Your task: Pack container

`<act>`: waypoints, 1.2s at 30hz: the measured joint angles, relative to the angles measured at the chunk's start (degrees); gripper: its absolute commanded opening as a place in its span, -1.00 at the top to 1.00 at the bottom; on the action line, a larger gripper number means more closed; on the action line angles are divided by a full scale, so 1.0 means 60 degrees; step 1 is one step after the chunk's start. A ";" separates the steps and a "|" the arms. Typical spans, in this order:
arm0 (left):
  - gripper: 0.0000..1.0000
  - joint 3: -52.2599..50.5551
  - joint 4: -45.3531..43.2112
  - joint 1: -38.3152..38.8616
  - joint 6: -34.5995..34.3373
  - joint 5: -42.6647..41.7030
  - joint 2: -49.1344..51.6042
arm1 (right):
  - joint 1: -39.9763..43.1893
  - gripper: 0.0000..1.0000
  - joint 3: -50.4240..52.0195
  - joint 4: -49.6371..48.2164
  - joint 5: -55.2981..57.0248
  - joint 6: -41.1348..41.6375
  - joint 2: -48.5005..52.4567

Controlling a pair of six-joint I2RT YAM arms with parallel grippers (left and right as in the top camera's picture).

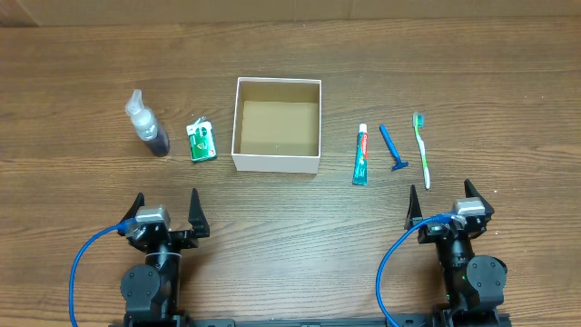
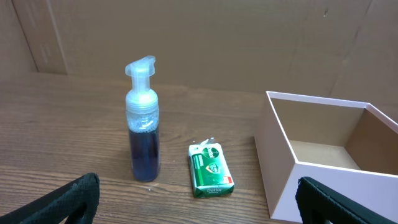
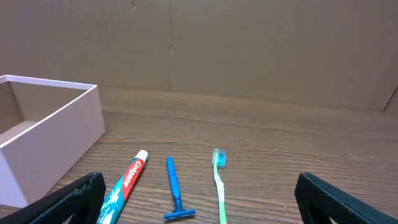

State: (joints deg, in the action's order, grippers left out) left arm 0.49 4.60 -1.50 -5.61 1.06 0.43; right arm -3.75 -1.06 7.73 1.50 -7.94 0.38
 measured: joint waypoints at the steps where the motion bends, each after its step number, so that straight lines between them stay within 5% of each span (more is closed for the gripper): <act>1: -1.00 0.0000 0.0000 0.0000 0.0000 0.0000 0.0000 | 0.0000 -1.00 0.0000 -0.0004 0.0000 0.0000 0.0000; 3: -1.00 0.1086 0.2987 0.0998 -0.1140 0.1807 0.0055 | 0.0692 -1.00 0.0011 -0.0579 0.0703 0.2215 0.0018; 5: -1.00 0.1373 0.4353 0.1920 -0.2138 0.3413 0.0029 | 0.1330 -1.00 0.0007 -0.0667 0.1541 0.3931 0.0025; 9: -1.00 0.1373 0.4459 0.1942 -0.3002 0.4849 0.0036 | 0.1330 -1.00 0.0007 -0.0670 0.2014 0.5282 0.0025; 36: -1.00 0.1373 0.4459 0.1942 -0.3300 0.5370 0.0036 | 0.1330 -1.00 0.0007 -0.0674 0.2182 0.5821 0.0025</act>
